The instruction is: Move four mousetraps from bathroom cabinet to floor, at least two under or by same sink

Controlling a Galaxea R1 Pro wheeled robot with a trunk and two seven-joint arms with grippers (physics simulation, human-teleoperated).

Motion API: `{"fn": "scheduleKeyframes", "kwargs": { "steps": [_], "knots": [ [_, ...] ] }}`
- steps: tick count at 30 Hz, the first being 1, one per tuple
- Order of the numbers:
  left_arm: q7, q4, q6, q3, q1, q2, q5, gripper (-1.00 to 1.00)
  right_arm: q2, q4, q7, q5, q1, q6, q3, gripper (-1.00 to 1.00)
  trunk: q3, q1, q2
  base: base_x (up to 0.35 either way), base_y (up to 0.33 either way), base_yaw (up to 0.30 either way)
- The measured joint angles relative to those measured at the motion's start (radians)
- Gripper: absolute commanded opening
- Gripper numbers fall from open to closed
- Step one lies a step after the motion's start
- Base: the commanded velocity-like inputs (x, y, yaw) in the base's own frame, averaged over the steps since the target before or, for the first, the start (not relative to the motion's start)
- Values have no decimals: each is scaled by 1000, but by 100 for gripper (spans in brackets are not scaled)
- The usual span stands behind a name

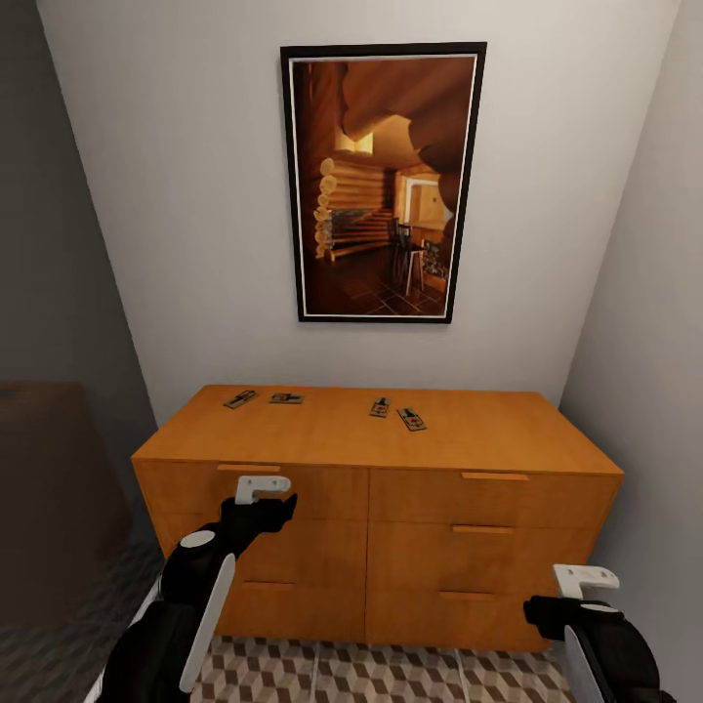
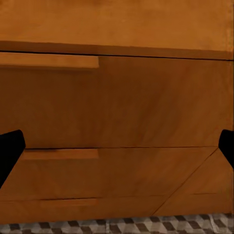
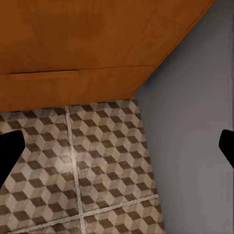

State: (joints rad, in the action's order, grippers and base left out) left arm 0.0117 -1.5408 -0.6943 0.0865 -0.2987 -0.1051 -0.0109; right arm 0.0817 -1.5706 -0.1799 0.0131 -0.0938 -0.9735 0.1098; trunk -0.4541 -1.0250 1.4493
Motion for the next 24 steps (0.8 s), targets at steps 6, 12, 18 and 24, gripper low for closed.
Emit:
{"fn": "scheduleKeyframes", "kwargs": {
  "steps": [6,12,18,24],
  "knots": [
    [0,1,-6,7,-34,-34,7,100,2,-1,0,0,-34,-34,19,100,0,0,0,0,0,0],
    [18,5,-13,9,-67,-55,14,100,5,0,-1,2,-67,-64,32,100,0,0,0,0,0,0],
    [79,11,-30,9,-514,-56,24,100,4,2,-2,3,-521,-69,35,100,0,0,0,0,0,0],
    [129,47,-96,9,-597,-57,27,100,-1,6,-4,3,-650,-69,36,100,0,0,0,0,0,0]
  ]
}}
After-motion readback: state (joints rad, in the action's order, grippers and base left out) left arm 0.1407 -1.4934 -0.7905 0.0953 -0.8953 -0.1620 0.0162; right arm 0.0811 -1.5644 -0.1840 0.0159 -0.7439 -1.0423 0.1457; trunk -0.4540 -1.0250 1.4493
